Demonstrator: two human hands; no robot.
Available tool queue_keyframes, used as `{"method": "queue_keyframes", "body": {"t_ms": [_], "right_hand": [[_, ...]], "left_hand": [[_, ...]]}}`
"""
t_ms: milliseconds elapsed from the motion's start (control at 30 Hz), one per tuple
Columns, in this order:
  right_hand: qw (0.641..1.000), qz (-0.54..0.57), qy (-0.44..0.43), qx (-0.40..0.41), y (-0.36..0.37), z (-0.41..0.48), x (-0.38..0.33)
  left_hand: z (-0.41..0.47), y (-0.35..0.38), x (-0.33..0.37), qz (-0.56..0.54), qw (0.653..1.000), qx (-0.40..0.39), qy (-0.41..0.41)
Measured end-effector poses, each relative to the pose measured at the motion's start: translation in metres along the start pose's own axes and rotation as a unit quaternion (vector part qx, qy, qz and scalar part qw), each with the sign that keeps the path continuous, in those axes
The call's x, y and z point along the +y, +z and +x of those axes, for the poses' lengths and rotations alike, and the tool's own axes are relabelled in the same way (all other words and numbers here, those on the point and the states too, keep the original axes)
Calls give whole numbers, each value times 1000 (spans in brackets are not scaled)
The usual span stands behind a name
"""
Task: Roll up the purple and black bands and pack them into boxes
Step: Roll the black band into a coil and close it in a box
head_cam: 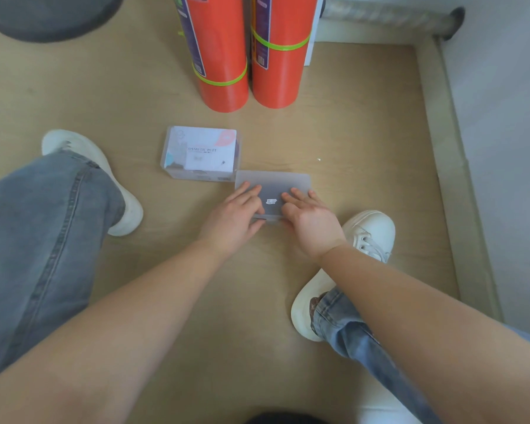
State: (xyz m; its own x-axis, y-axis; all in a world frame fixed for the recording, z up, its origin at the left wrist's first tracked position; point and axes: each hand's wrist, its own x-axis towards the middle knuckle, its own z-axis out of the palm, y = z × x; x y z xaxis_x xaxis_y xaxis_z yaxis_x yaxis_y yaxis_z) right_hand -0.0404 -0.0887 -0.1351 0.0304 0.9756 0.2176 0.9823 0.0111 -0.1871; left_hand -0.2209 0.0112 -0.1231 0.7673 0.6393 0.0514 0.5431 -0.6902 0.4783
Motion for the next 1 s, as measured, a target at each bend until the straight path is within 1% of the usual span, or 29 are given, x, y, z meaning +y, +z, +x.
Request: {"method": "queue_keyframes", "body": {"t_ms": [133, 233, 333, 433, 500, 567, 633, 733, 767, 833, 900, 933, 1000], "right_hand": [[1000, -3, 15, -27, -4, 3, -5], [999, -13, 10, -35, -5, 4, -8], [999, -34, -24, -7, 1, 5, -7], [992, -79, -92, 36, 9, 4, -2], [985, -108, -122, 59, 12, 3, 1], [983, -110, -128, 70, 15, 1, 2], [988, -89, -106, 66, 17, 1, 0], [996, -36, -76, 43, 14, 4, 4], [997, -26, -71, 26, 11, 6, 6], [998, -16, -41, -36, 3, 9, 7], [996, -1, 22, -84, -4, 7, 4], [995, 17, 56, -84, -7, 5, 2], [985, 88, 138, -49, -11, 2, -2]], "left_hand": [[0, 1, 6, 26, 1000, -2, -14], [2, 2, 9, 53, 999, -8, -4], [3, 5, 9, 107, 994, 11, 31], [3, 15, 4, 145, 986, 49, 69], [2, 23, 0, 161, 979, 79, 94], [0, 29, -1, 158, 977, 97, 104], [-1, 33, -3, 136, 982, 99, 87], [5, 28, -8, 47, 995, 67, 48], [7, 23, -8, 18, 998, 57, 38], [10, 12, -8, -13, 999, 45, 24], [9, 6, -7, -26, 999, 44, 6], [6, 4, -8, -26, 998, 53, -8], [-1, 4, -11, -43, 994, 80, -62]]}}
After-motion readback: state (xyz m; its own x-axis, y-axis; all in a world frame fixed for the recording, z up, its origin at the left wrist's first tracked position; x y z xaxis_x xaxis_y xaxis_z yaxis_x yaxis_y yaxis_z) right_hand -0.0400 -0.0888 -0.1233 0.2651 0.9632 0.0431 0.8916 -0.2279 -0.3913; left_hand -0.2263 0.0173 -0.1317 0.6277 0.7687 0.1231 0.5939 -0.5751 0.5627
